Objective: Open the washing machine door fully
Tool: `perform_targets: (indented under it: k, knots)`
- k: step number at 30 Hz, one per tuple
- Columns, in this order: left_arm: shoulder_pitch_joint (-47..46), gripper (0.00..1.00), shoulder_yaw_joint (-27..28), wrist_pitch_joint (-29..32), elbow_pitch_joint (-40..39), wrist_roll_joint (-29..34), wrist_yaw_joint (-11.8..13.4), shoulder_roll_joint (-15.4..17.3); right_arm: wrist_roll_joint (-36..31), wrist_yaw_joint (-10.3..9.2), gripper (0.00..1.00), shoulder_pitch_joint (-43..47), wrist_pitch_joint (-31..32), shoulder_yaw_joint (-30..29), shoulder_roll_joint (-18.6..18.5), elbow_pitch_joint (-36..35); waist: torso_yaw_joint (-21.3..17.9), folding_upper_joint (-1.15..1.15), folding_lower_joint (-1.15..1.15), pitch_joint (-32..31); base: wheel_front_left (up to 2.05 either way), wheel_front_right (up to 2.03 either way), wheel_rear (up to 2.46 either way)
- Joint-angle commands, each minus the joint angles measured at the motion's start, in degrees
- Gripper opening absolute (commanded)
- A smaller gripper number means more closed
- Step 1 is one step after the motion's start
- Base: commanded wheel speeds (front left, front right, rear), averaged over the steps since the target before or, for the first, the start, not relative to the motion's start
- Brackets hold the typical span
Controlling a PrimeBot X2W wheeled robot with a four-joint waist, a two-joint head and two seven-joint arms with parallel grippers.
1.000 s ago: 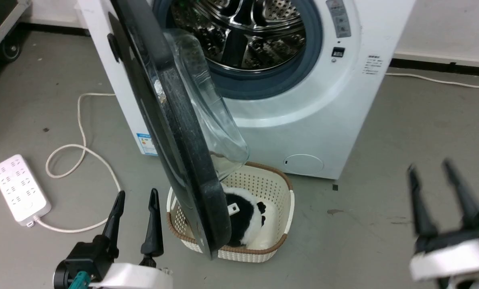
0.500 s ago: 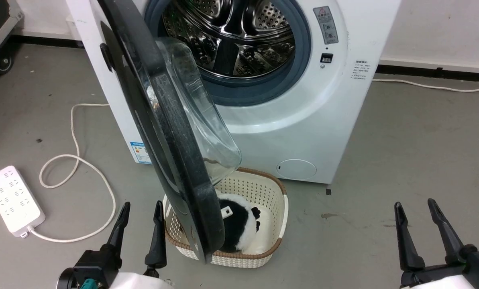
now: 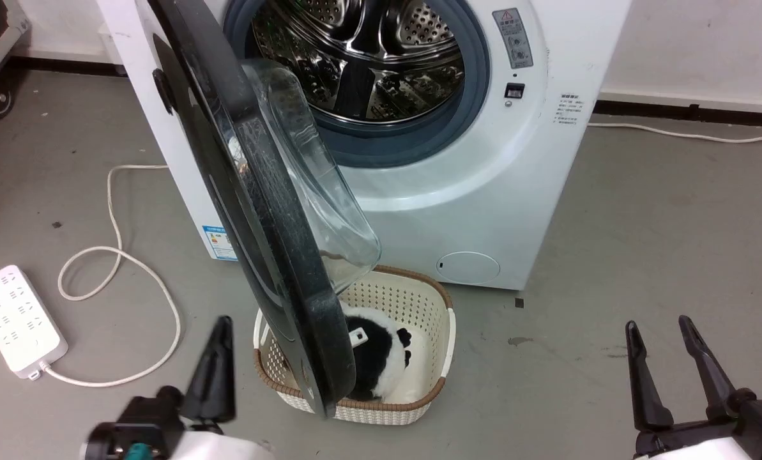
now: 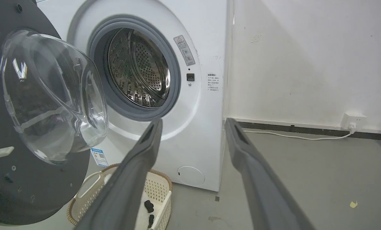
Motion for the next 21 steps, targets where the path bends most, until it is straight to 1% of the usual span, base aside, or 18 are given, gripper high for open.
perform_targets:
  k: [1,5,6,7,8,9,10,11,12,13,15,16,17,19,20,21]
  knots:
    - [0.1,0.00,0.8,-0.3,-1.4,0.2,0.9,0.1,0.0,0.05,1.00,-0.1,-0.3,0.0,0.3,-0.2,0.1,0.00,0.00,0.0,0.00,0.00,0.00]
    - [-1.0,0.00,3.5,-0.3,-7.4,-3.5,4.5,0.1,0.2,0.05,1.00,-0.2,-0.3,-0.4,0.3,-0.4,0.4,0.00,0.00,-0.2,0.00,0.00,0.00]
    - [-1.3,0.00,3.8,-0.3,-9.0,-3.9,5.1,0.1,0.3,0.05,1.00,-0.3,-0.3,-0.5,0.3,-0.4,0.5,0.00,0.00,-0.2,0.00,0.00,0.00]
    - [-1.3,0.00,3.8,-0.3,-9.0,-3.9,5.1,0.1,0.3,0.05,1.00,-0.3,-0.3,-0.5,0.3,-0.4,0.5,0.00,0.00,-0.2,0.00,0.00,0.00]
    - [-2.3,0.00,4.3,-0.3,-12.3,-4.6,6.2,0.1,0.2,0.05,1.00,-0.3,-0.3,-0.8,0.3,-0.3,0.6,0.00,0.00,-0.4,0.00,0.00,0.00]
    - [-2.9,0.00,4.4,-0.3,-13.9,-4.7,6.6,0.1,0.2,0.05,1.00,-0.4,-0.3,-0.9,0.3,-0.3,0.7,0.00,0.00,-0.5,0.00,0.00,0.00]
    - [-2.9,0.00,4.4,-0.3,-13.9,-4.7,6.6,0.1,0.2,0.05,1.00,-0.4,-0.3,-0.9,0.3,-0.3,0.7,0.00,0.00,-0.5,0.00,0.00,0.00]
    - [-4.1,0.00,4.3,-0.3,-17.1,-4.5,7.2,0.1,0.3,0.05,1.00,-0.4,-0.3,-1.1,0.3,-0.2,0.8,0.00,0.00,-0.6,0.00,0.00,0.00]
    - [-4.1,0.00,4.3,-0.3,-17.1,-4.5,7.2,0.1,0.3,0.05,1.00,-0.4,-0.3,-1.1,0.3,-0.2,0.8,0.00,0.00,-0.6,0.00,0.00,0.00]
    - [-5.2,0.00,3.7,-0.3,-19.6,-4.5,7.6,0.1,0.4,0.05,1.00,-0.5,-0.3,-1.3,0.3,-0.2,1.0,0.00,0.00,-0.8,0.00,0.00,0.00]
    - [-5.8,0.00,3.2,-0.3,-20.8,-4.2,7.5,0.1,0.4,0.05,1.00,-0.5,-0.3,-1.3,0.3,-0.2,1.1,0.00,0.00,-0.8,0.00,0.00,0.00]
    - [-7.1,0.00,1.8,-0.3,-23.0,-3.0,7.1,0.1,0.5,0.05,1.00,-0.5,-0.3,-1.4,0.3,-0.2,1.2,0.00,0.00,-0.9,0.00,0.00,0.00]
    - [-7.1,0.00,1.8,-0.3,-23.0,-3.0,7.1,0.1,0.5,0.05,1.00,-0.5,-0.3,-1.4,0.3,-0.2,1.2,0.00,0.00,-0.9,0.00,0.00,0.00]
    - [-8.4,0.00,-0.9,-0.3,-25.4,-1.0,6.2,0.1,0.8,0.05,1.00,-0.5,-0.3,-1.4,0.3,-0.1,1.3,0.00,0.00,-0.9,0.00,0.00,0.00]
    - [-8.4,0.00,-0.9,-0.3,-25.4,-1.0,6.2,0.1,0.8,0.05,1.00,-0.5,-0.3,-1.4,0.3,-0.1,1.3,0.00,0.00,-0.9,0.00,0.00,0.00]
    - [-8.5,0.00,-3.2,-0.3,-26.2,0.2,5.8,0.1,1.0,0.05,1.00,-0.6,-0.3,-1.4,0.3,-0.1,1.2,0.00,0.00,-0.9,0.00,0.00,0.00]
